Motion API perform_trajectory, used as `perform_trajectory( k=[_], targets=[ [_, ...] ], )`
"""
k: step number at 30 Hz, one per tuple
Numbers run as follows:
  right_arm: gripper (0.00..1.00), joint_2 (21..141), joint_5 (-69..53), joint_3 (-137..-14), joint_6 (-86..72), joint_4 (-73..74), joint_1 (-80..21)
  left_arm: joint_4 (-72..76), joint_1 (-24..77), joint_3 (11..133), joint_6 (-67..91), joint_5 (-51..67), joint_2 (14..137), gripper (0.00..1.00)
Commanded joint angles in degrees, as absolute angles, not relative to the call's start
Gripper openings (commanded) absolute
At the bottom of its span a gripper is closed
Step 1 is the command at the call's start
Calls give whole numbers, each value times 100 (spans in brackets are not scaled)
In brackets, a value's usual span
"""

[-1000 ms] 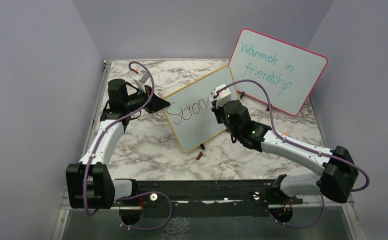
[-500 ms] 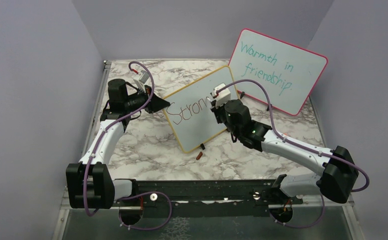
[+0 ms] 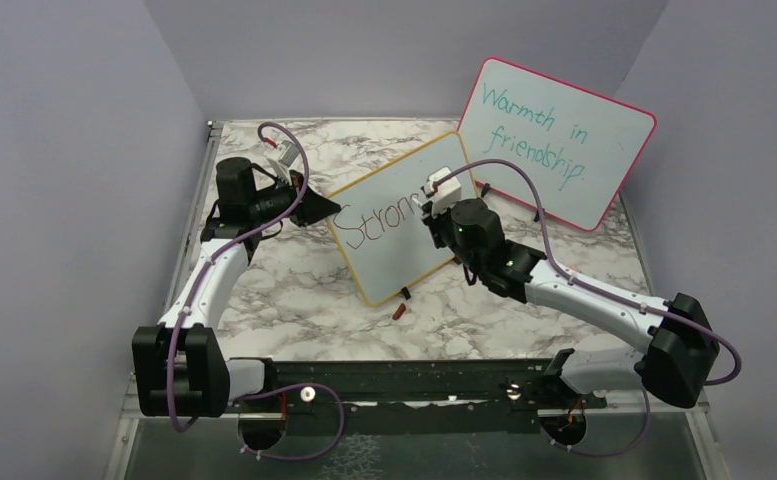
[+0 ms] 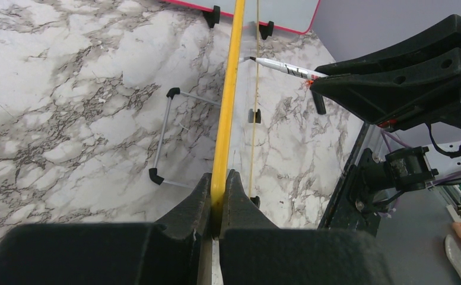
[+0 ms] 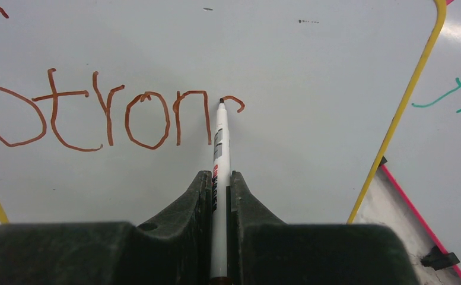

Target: Write a sentence on the whiteboard

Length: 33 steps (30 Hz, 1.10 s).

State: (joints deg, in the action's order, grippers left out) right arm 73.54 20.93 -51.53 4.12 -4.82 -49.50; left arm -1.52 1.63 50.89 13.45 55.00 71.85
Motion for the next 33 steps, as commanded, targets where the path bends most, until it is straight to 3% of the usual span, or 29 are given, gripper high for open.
perform_trajectory(
  k=[1, 33],
  targets=[
    [1, 7319, 1675, -5165, 349, -193, -4957, -549, 219, 5010, 677, 4808, 7390, 0],
    [1, 7251, 2443, -4916, 162, 265, -4946, -564, 218, 4992, 660, 4790, 7357, 0]
  ],
)
